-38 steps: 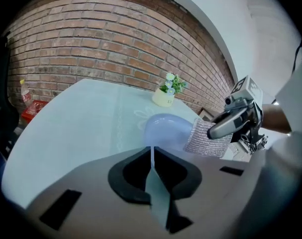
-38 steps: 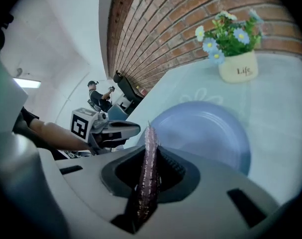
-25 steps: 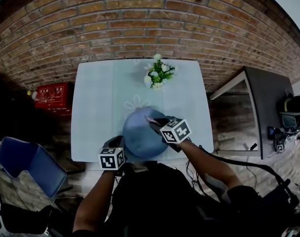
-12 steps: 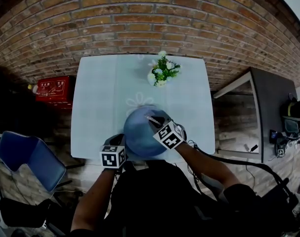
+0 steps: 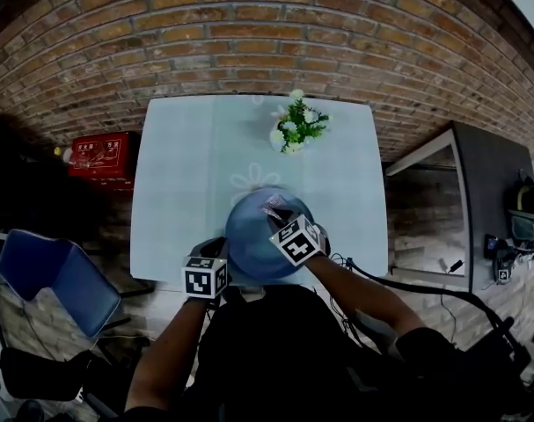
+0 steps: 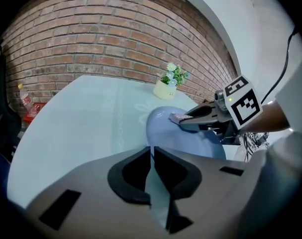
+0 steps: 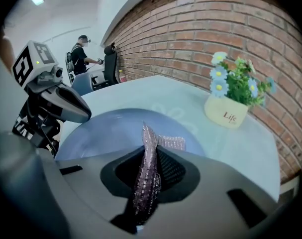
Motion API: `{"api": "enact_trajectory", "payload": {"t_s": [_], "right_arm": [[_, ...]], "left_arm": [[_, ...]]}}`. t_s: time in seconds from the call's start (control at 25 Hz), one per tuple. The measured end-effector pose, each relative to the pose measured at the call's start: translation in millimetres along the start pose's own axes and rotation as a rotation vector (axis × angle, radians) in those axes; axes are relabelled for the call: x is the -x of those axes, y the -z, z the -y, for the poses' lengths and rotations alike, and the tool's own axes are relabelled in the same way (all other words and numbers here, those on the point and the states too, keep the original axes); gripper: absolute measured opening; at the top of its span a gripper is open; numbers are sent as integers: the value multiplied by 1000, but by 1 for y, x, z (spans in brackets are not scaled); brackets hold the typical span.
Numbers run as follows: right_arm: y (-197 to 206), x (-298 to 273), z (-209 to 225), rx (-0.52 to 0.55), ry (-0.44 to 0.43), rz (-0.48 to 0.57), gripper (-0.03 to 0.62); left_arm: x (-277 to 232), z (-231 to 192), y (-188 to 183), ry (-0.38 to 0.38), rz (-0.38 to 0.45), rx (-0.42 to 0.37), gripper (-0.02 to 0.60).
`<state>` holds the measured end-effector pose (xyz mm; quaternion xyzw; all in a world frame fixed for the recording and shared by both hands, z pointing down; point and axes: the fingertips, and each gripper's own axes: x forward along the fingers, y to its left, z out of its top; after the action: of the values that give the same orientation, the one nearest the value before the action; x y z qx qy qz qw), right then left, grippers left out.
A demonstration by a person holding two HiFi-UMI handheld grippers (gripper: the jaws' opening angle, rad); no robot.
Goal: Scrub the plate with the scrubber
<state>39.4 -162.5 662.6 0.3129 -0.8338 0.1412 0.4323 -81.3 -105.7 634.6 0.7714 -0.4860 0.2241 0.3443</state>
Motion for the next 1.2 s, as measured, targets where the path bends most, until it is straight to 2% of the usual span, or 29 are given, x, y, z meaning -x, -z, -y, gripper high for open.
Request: {"api": "enact_trajectory", "payload": {"t_s": [0.16,0.32,0.44,0.88,1.08,1.2], "right_arm": [[1,-7,4,-103,-24,-13,67],[-4,-13,5,-126,-28,-7,67],[-8,-14,2,-124,-40,-18,67],[-25,-27,-34,-33,-134,-23,67],[-30,-24,-57,78,-179,-23,67],[-27,-22,-70,98,-217,-28,67]], "left_arm": [[0,1,0,-4,-7,-29,26],[2,-2,0,3,11,19,26],[1,-1,0,2,12,5,26],[3,-1,0,15,10,-8,26],[10,4,-1,54,11,76,26],[13,7,-2,51,22,59,26]]}}
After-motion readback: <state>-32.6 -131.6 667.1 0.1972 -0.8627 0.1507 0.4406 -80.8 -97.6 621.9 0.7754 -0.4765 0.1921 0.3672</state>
